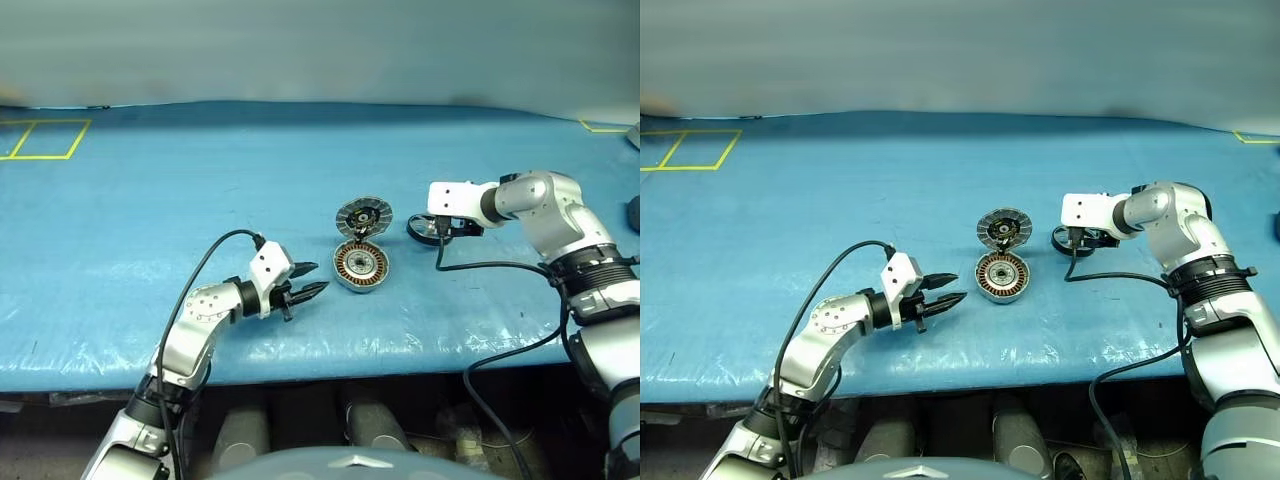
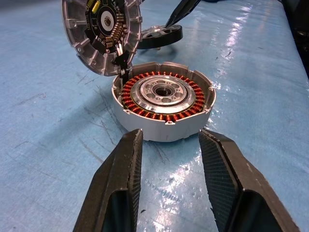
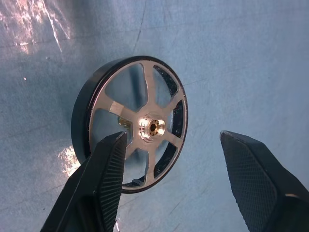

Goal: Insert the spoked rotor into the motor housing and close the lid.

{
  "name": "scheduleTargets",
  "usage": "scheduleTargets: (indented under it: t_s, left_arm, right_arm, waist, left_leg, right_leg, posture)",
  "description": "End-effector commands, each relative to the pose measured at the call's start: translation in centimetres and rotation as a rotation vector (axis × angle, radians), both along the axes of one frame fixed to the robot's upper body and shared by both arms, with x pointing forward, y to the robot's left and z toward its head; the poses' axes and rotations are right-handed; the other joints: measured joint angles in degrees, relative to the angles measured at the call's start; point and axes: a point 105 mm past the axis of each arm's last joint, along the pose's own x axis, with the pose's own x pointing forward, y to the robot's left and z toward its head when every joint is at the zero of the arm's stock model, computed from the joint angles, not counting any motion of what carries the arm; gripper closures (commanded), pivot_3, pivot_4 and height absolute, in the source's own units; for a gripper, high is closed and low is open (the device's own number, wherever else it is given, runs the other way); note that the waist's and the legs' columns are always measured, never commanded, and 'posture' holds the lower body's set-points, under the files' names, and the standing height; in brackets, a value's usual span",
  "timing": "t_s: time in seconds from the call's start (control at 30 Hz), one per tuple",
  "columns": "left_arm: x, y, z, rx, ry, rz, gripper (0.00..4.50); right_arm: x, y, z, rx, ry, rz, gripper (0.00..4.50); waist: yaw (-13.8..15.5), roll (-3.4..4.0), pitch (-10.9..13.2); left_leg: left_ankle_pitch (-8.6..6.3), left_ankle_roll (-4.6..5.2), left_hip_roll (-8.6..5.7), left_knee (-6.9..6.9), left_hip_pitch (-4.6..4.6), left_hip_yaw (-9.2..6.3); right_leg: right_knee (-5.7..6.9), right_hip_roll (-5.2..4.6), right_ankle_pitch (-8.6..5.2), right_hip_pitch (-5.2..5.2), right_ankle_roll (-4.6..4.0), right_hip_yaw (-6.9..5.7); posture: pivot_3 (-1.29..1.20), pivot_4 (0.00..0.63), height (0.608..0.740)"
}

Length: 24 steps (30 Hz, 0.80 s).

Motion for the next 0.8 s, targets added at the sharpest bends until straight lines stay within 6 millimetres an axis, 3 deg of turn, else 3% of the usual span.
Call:
scheduleTargets:
  t_s: [0.03, 0.53, 0.63, 0.73, 0.8]
  left_arm:
    - [-0.4, -1.0, 1.5, -0.019, -0.047, -0.043, 2.52]
    - [-0.1, -1.2, 1.0, -0.023, -0.036, -0.025, 2.52]
    - [-0.1, -1.1, 0.8, -0.022, -0.037, -0.021, 2.52]
    - [0.0, -1.0, 0.8, -0.022, -0.037, -0.019, 2.52]
    - [0.0, -1.0, 0.7, -0.02, -0.037, -0.016, 2.52]
  right_arm:
    - [-0.1, -0.2, -0.2, -0.029, -0.005, 0.017, 1.27]
    - [-0.7, 1.0, -1.8, -0.006, 0.045, 0.052, 1.27]
    - [-1.1, 1.1, -2.1, -0.001, 0.062, 0.069, 1.81]
    - [-1.3, 1.2, -2.1, 0.006, 0.062, 0.074, 2.71]
    - [-1.5, 1.2, -2.1, 0.013, 0.066, 0.075, 2.76]
  waist:
    - [0.0, 0.0, 0.0]
    - [-0.28, 0.0, 0.0]
    - [-0.28, 0.0, 0.0]
    - [-0.35, 0.0, 0.0]
    - [-0.35, 0.0, -0.01]
  left_leg:
    - [0.0, 0.0, 0.0, -0.01, 0.0, -0.01]
    - [0.0, 0.0, 0.0, 0.02, 0.05, -0.01]
    - [0.0, 0.0, 0.0, 0.02, 0.05, -0.02]
    - [0.0, 0.0, 0.0, 0.02, 0.11, -0.02]
    - [0.0, 0.0, 0.0, 0.03, 0.17, -0.02]
  right_leg:
    - [0.0, 0.0, 0.0, 0.0, 0.0, 0.0]
    - [0.02, 0.0, 0.0, 0.05, 0.0, 0.0]
    - [0.02, 0.0, 0.0, 0.05, 0.0, 0.0]
    - [0.02, 0.01, 0.0, 0.1, 0.0, 0.0]
    - [0.03, 0.01, 0.0, 0.15, 0.0, 0.0]
  posture:
    - [0.0, 0.15, 0.74]
    - [0.0, 0.15, 0.74]
    - [0.0, 0.15, 0.74]
    - [0.0, 0.15, 0.74]
    - [0.0, 0.15, 0.74]
